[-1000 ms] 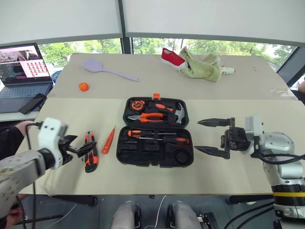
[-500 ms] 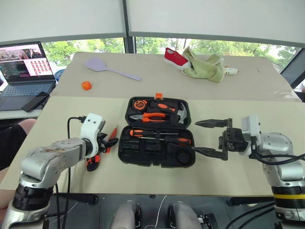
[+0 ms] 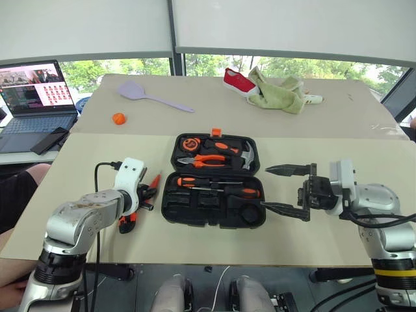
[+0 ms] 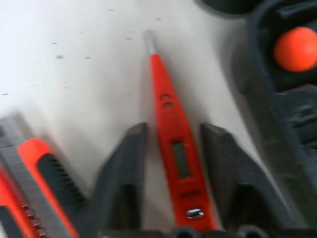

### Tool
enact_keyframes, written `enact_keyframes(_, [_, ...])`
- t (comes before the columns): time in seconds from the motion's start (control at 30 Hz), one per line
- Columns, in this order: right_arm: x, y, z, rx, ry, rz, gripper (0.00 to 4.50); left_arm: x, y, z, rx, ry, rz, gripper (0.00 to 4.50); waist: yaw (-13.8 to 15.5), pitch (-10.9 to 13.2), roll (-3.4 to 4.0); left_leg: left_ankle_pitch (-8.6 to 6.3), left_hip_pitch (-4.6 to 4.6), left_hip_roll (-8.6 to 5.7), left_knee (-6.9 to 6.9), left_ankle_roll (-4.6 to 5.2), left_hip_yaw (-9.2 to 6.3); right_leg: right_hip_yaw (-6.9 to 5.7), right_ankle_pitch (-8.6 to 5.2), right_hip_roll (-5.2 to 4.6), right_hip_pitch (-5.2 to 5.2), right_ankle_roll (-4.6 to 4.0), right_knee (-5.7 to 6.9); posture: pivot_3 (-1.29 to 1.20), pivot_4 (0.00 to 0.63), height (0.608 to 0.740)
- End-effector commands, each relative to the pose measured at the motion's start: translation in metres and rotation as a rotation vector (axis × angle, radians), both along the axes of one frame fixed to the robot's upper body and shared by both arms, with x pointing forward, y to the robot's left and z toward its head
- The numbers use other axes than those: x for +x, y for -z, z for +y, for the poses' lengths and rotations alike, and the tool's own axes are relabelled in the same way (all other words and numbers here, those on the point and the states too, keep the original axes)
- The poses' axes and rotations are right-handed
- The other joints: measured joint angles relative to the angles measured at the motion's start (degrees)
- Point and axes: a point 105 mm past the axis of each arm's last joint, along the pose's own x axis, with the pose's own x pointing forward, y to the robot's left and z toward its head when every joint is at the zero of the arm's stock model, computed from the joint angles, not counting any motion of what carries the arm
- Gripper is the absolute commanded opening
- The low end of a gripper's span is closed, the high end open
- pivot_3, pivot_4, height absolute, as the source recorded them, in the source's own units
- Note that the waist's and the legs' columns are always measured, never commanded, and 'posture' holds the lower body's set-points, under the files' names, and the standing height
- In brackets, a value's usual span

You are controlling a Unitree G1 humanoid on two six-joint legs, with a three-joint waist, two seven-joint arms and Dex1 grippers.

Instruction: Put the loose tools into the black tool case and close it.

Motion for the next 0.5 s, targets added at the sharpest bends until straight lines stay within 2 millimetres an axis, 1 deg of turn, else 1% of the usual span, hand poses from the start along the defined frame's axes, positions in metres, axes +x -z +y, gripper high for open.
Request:
enact_keyframes(0.03, [-0.003,-0.010,-0.002,-0.001,-0.004,-0.037,4.50,0.005,-0.017,0.010,-0.045,-0.040,-0.106,0.79,0.0,0.0,-0.01,0.01,-0.03,0.00,0.00,0.00,0.00,0.00,0.00,-0.01,-0.03,0.00,0.00,0.00,0.150,0.740])
enact_keyframes(0.13, [-0.003,-0.009,-0.002,-0.001,0.001,-0.036,4.50,0.004,-0.037,0.010,-0.098,-0.012,-0.209,0.79,0.0,0.1,-0.10,0.04,-0.16,0.01,0.03,0.02,-0.03,-0.05,0.01,-0.02,-0.11,-0.01,0.00,0.00,0.150,0.740])
enact_keyframes(0.23, [-0.004,-0.009,-0.004,-0.005,0.007,-0.034,4.50,-0.002,-0.056,0.008,-0.141,0.075,-0.315,0.79,0.0,0.1,-0.11,0.05,-0.20,0.01,0.02,0.02,-0.05,-0.08,0.01,-0.03,-0.11,-0.01,-0.06,0.00,0.150,0.740])
enact_keyframes(0.3, [-0.004,-0.010,-0.006,-0.008,0.014,-0.035,4.50,-0.009,-0.068,0.003,-0.126,0.216,-0.388,0.79,0.0,0.1,-0.12,0.03,-0.23,0.01,0.02,0.02,-0.05,-0.09,0.01,-0.05,-0.12,-0.01,-0.12,0.00,0.150,0.740])
enact_keyframes(0.37, [-0.004,-0.010,-0.008,-0.011,0.019,-0.037,4.50,-0.018,-0.078,-0.005,-0.112,0.397,-0.463,0.79,0.0,0.1,-0.12,0.02,-0.25,0.01,0.02,0.00,-0.05,-0.14,0.01,-0.04,-0.13,-0.02,-0.15,0.00,0.150,0.740])
enact_keyframes(0.47, [-0.005,-0.011,-0.010,-0.015,0.022,-0.037,4.50,-0.025,-0.082,-0.010,-0.098,0.556,-0.476,0.79,0.1,0.1,-0.11,-0.07,-0.31,0.00,0.01,-0.12,-0.04,-0.17,0.01,-0.10,-0.20,-0.03,-0.16,0.00,0.150,0.740])
enact_keyframes(0.5, [-0.005,-0.011,-0.011,-0.019,0.023,-0.037,4.50,-0.028,-0.082,-0.017,-0.076,0.657,-0.466,0.79,0.1,0.1,-0.11,-0.09,-0.31,0.00,0.01,-0.11,-0.04,-0.17,0.01,-0.10,-0.20,-0.03,-0.18,0.00,0.150,0.740])
